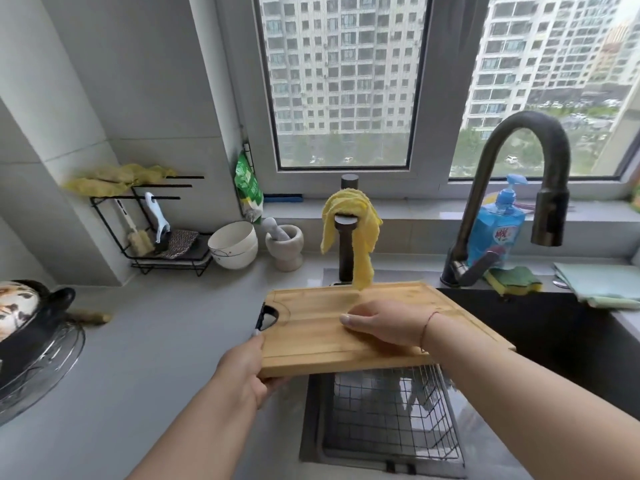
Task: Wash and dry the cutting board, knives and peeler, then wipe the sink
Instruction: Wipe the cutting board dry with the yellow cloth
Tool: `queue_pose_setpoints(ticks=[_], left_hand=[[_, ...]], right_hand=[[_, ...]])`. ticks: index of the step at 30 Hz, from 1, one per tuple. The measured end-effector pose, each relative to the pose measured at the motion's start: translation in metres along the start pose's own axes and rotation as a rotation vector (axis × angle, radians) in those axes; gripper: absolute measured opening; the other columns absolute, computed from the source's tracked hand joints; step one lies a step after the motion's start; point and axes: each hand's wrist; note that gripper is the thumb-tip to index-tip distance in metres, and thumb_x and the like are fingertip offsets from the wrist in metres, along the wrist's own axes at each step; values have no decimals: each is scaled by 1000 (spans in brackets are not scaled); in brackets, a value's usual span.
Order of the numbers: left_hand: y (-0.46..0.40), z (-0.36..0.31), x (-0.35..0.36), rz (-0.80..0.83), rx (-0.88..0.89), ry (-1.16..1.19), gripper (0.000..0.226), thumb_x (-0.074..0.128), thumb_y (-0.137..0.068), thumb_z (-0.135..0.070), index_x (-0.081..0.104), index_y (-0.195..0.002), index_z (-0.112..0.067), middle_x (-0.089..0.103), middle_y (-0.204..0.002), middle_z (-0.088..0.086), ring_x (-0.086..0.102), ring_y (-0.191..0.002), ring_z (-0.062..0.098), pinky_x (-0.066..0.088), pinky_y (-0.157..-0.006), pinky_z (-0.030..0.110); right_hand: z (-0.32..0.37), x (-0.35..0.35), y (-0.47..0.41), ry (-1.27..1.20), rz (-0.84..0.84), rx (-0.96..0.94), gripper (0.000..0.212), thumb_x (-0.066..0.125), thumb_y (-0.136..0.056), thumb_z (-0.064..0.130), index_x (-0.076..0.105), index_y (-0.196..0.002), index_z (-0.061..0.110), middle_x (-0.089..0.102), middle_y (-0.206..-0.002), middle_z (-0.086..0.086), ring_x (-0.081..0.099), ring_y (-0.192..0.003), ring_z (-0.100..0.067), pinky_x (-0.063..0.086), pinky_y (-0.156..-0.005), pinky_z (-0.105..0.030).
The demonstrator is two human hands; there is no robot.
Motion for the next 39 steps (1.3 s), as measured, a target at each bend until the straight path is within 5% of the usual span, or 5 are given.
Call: queue_pose_setpoints(ticks=[5, 9, 19, 29, 39], left_hand=[[11, -26, -8, 23, 64, 36, 22, 58, -97, -24, 54, -112, -9, 57, -93, 16, 59, -77, 31, 51, -47, 48], [32, -44, -6, 53, 128, 35, 9, 53, -98, -15, 54, -101, -6, 59, -91, 18, 58, -73, 31, 49, -43, 50], [73, -83, -5, 159, 382, 112, 49, 29, -101, -42, 57, -103, -2, 66, -83, 23, 67, -74, 34, 55, -72, 42], [64, -83, 1, 477, 426, 110, 68, 24, -92, -70, 32, -149, -34, 39, -146, 20, 39, -136, 33, 33, -105, 49], [28, -142, -32, 502, 581, -4, 60, 22, -93, -70, 61, -123, -37, 68, -121, -5, 60, -112, 14, 42, -87, 37]], right_hand=[[14, 10, 8, 327, -108, -170, 83, 48, -76, 76, 40, -141, 25, 51, -136, 8, 52, -117, -17, 46, -98, -36], [21, 30, 5, 574, -453, -256, 40, 61, -84, 25, 53, -123, 23, 62, -111, 4, 61, -94, -22, 52, -71, -33], [52, 2, -10, 297, -1084, -399, 33, 86, -54, 14, 62, -76, 16, 59, -57, 6, 54, -40, -20, 32, -36, -22], [113, -45, -20, -86, -960, -435, 18, 70, -79, 26, 65, -96, 20, 58, -72, 3, 53, -70, -24, 40, -61, -33], [184, -12, -110, -881, -798, -353, 15, 69, -73, 6, 66, -84, 15, 67, -76, -11, 57, -71, -17, 50, -72, -38]])
Point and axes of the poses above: each hand's wrist, its own y-axis away from the middle knuckle, its own x-axis out of the palm, z = x × y
